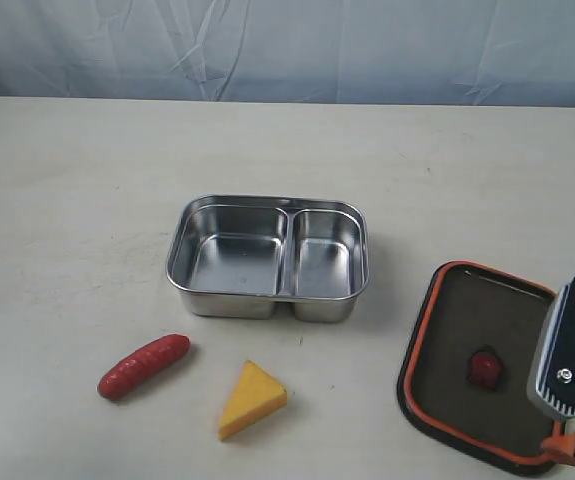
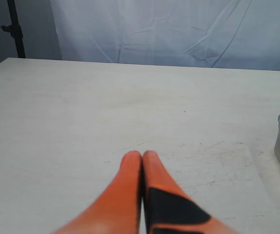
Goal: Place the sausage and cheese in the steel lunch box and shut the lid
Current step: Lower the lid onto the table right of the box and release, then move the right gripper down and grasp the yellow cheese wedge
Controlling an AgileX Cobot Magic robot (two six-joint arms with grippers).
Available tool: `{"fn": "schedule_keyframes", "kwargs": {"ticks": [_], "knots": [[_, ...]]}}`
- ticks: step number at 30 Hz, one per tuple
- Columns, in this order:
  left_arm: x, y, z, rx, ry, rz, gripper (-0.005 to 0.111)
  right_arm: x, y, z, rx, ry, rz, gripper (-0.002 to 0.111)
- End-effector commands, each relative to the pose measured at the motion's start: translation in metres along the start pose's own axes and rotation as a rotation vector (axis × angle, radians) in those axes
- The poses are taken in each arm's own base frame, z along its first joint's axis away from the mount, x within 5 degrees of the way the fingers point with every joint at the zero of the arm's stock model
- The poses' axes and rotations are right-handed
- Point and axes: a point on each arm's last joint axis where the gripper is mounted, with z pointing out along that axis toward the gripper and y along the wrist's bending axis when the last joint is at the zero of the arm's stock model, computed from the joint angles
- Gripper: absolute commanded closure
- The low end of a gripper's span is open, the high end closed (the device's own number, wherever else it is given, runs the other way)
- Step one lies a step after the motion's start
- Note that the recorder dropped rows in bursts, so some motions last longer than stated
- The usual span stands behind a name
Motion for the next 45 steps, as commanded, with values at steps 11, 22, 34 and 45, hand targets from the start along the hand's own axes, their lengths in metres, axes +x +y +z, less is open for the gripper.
{"fn": "schedule_keyframes", "kwargs": {"ticks": [11, 22, 34, 45], "knots": [[-0.001, 0.000, 0.000, 0.002, -0.016, 0.001, 0.107, -0.086, -0.016, -0.025, -0.242, -0.340, 0.218, 0.061], [-0.001, 0.000, 0.000, 0.002, -0.016, 0.001, 0.107, -0.160, 0.027, 0.030, -0.297, -0.302, -0.327, 0.061], [-0.001, 0.000, 0.000, 0.002, -0.016, 0.001, 0.107, -0.203, 0.065, 0.080, -0.072, -0.237, -0.913, 0.061], [-0.001, 0.000, 0.000, 0.002, -0.016, 0.001, 0.107, -0.203, 0.072, 0.116, -0.085, -0.186, -0.952, 0.061]]}}
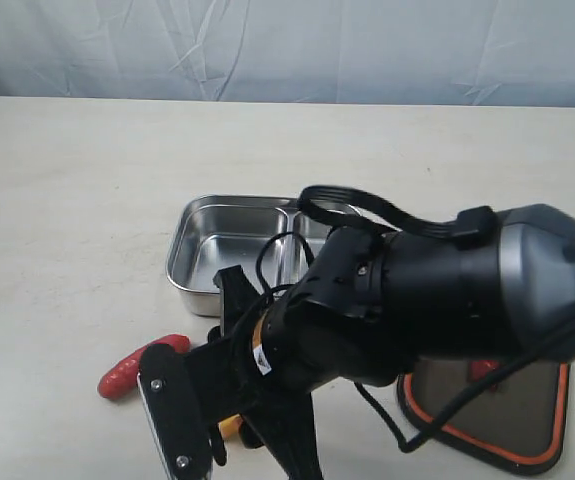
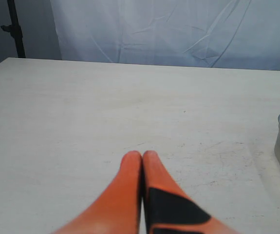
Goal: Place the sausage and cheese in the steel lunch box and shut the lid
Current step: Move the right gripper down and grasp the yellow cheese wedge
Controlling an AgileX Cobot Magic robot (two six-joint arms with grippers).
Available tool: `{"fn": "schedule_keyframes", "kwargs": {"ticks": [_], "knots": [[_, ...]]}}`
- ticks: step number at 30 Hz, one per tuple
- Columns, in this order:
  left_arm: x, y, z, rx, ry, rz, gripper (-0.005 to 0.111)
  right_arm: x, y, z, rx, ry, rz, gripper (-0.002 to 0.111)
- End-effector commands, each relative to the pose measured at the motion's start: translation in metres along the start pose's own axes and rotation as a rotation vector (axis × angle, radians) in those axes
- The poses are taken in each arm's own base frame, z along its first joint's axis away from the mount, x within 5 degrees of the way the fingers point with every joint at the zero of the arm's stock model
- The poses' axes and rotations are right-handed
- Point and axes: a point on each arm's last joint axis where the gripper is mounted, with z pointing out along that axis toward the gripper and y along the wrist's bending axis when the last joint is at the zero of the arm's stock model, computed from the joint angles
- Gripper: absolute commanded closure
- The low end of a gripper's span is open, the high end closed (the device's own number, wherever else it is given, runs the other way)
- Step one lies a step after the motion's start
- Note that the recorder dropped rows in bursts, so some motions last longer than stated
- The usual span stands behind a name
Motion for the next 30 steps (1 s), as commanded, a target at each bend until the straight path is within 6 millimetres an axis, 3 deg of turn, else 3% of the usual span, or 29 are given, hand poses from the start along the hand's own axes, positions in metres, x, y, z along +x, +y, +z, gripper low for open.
{"fn": "schedule_keyframes", "kwargs": {"ticks": [1, 19, 21, 26, 30], "knots": [[-0.001, 0.000, 0.000, 0.002, -0.016, 0.001, 0.107, -0.001, -0.001, 0.009, 0.009, 0.001, -0.022, 0.061], [-0.001, 0.000, 0.000, 0.002, -0.016, 0.001, 0.107, 0.007, 0.009, 0.052, -0.052, 0.052, -0.056, 0.061], [-0.001, 0.000, 0.000, 0.002, -0.016, 0.001, 0.107, 0.007, 0.009, 0.053, -0.058, 0.055, -0.054, 0.068], [-0.001, 0.000, 0.000, 0.002, -0.016, 0.001, 0.107, 0.006, 0.010, 0.053, -0.064, 0.045, -0.010, 0.104], [-0.001, 0.000, 0.000, 0.002, -0.016, 0.001, 0.107, 0.004, 0.009, 0.050, -0.058, 0.034, 0.041, 0.109]]}}
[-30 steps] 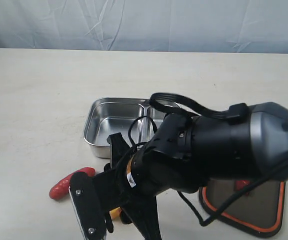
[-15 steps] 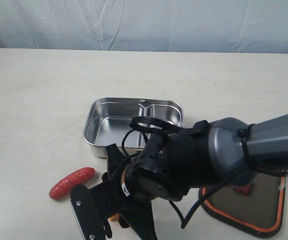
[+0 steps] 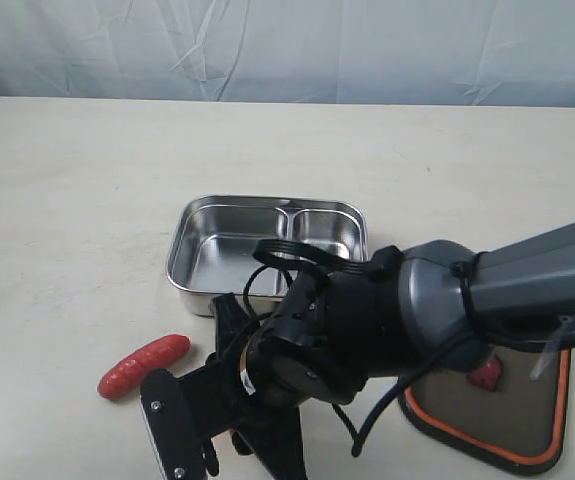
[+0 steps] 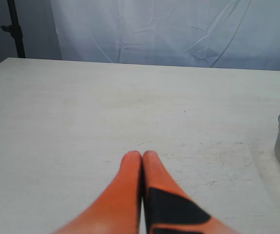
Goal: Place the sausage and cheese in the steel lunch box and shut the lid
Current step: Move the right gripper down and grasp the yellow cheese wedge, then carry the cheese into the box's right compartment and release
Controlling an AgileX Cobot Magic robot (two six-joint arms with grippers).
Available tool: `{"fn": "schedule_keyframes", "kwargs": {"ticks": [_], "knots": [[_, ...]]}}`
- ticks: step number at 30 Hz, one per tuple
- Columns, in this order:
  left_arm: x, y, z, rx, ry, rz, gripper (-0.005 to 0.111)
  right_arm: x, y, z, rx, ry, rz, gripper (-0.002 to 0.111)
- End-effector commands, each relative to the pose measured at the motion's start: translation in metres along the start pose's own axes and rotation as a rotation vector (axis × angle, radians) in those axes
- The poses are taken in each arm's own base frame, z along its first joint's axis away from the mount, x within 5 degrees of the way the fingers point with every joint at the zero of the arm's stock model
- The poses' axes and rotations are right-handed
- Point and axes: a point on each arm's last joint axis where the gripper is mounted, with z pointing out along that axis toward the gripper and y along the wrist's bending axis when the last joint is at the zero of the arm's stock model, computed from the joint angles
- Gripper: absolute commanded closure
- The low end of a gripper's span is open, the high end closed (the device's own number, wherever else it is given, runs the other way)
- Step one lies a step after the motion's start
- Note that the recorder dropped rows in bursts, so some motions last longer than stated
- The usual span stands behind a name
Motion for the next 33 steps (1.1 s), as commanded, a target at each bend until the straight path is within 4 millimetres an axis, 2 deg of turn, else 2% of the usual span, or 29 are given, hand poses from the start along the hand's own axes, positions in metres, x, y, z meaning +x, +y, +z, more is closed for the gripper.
{"fn": "schedule_keyframes", "kwargs": {"ticks": [1, 3, 8, 12, 14, 16, 18, 21, 29, 33], "knots": [[-0.001, 0.000, 0.000, 0.002, -0.016, 0.001, 0.107, 0.000, 0.002, 0.000, -0.013, -0.002, 0.058, 0.109], [-0.001, 0.000, 0.000, 0.002, -0.016, 0.001, 0.107, -0.002, 0.001, -0.005, -0.001, -0.012, 0.094, 0.109], [-0.001, 0.000, 0.000, 0.002, -0.016, 0.001, 0.107, -0.009, -0.013, -0.053, 0.118, -0.110, 0.229, 0.109], [-0.001, 0.000, 0.000, 0.002, -0.016, 0.001, 0.107, -0.008, -0.019, -0.074, 0.177, -0.148, 0.269, 0.109], [-0.001, 0.000, 0.000, 0.002, -0.016, 0.001, 0.107, 0.004, -0.030, -0.087, 0.247, -0.161, 0.362, 0.109], [-0.001, 0.000, 0.000, 0.002, -0.016, 0.001, 0.107, 0.035, -0.048, -0.094, 0.308, -0.141, 0.567, 0.109], [-0.001, 0.000, 0.000, 0.002, -0.016, 0.001, 0.107, 0.071, -0.066, -0.094, 0.372, -0.154, 0.807, 0.109], [-0.001, 0.000, 0.000, 0.002, -0.016, 0.001, 0.107, 0.100, -0.082, -0.089, 0.448, -0.199, 0.963, 0.109], [-0.001, 0.000, 0.000, 0.002, -0.016, 0.002, 0.107, 0.122, -0.085, -0.064, 0.419, -0.177, 1.113, 0.109], [-0.001, 0.000, 0.000, 0.002, -0.016, 0.002, 0.107, 0.124, -0.083, -0.055, 0.402, -0.160, 1.116, 0.109]]}}
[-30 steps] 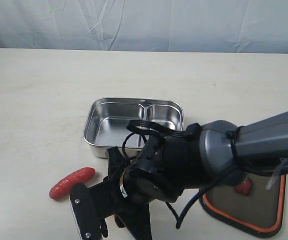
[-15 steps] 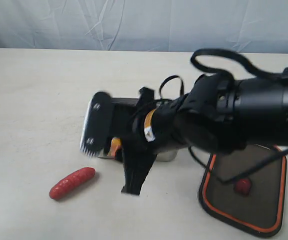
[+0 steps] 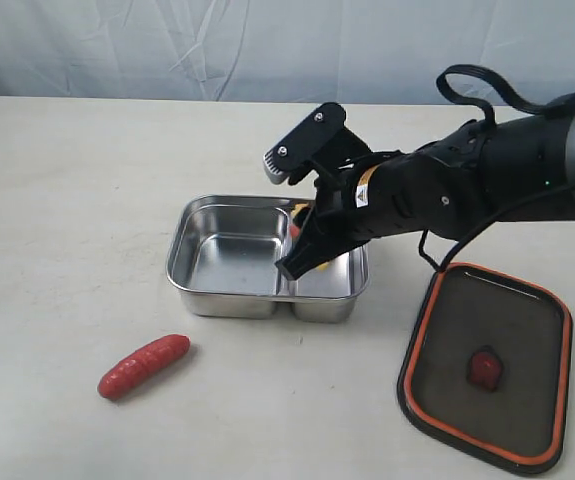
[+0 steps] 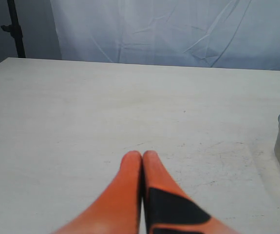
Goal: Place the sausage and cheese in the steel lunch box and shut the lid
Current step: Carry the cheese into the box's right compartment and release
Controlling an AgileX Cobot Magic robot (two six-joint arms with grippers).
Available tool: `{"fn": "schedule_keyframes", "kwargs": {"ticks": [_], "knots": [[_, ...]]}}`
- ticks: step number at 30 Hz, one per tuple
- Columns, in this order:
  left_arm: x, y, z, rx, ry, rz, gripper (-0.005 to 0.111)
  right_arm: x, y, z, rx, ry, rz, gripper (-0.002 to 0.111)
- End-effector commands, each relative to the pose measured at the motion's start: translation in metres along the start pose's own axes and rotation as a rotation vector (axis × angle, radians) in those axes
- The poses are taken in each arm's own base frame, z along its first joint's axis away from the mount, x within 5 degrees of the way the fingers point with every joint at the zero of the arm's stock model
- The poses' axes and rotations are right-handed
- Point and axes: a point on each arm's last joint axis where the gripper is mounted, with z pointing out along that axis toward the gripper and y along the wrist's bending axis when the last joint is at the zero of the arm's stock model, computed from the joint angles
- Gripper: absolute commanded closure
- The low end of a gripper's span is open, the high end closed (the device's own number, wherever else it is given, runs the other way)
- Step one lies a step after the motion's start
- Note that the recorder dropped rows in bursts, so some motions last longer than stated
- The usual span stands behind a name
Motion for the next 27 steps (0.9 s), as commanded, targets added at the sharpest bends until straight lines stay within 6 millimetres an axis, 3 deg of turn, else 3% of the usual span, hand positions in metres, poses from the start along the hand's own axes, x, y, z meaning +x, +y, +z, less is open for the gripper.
{"fn": "schedule_keyframes", "kwargs": {"ticks": [1, 4, 9, 11, 14, 18, 21, 25, 27], "knots": [[-0.001, 0.000, 0.000, 0.002, -0.016, 0.002, 0.107, 0.002, -0.002, 0.005, 0.004, 0.000, 0.016, 0.109], [-0.001, 0.000, 0.000, 0.002, -0.016, 0.002, 0.107, 0.002, -0.002, 0.006, 0.006, -0.008, 0.016, 0.101], [-0.001, 0.000, 0.000, 0.002, -0.016, 0.002, 0.107, 0.002, -0.002, 0.006, 0.006, -0.008, 0.016, 0.067], [-0.001, 0.000, 0.000, 0.002, -0.016, 0.002, 0.107, 0.002, -0.002, 0.006, 0.006, -0.008, 0.018, 0.058], [-0.001, 0.000, 0.000, 0.002, -0.016, 0.002, 0.107, 0.001, -0.002, 0.003, 0.002, -0.010, 0.057, 0.055], [-0.001, 0.000, 0.000, 0.002, -0.016, 0.002, 0.107, -0.011, -0.003, -0.016, 0.002, -0.067, 0.129, 0.055], [-0.001, 0.000, 0.000, 0.002, -0.016, 0.002, 0.107, -0.027, 0.015, -0.033, -0.057, -0.087, 0.138, 0.055], [-0.001, 0.000, 0.000, 0.002, -0.016, 0.002, 0.107, -0.041, 0.062, -0.042, -0.184, -0.023, -0.291, 0.055], [-0.001, 0.000, 0.000, 0.002, -0.016, 0.002, 0.107, -0.049, 0.083, -0.043, -0.233, -0.022, -0.391, 0.055]]}}
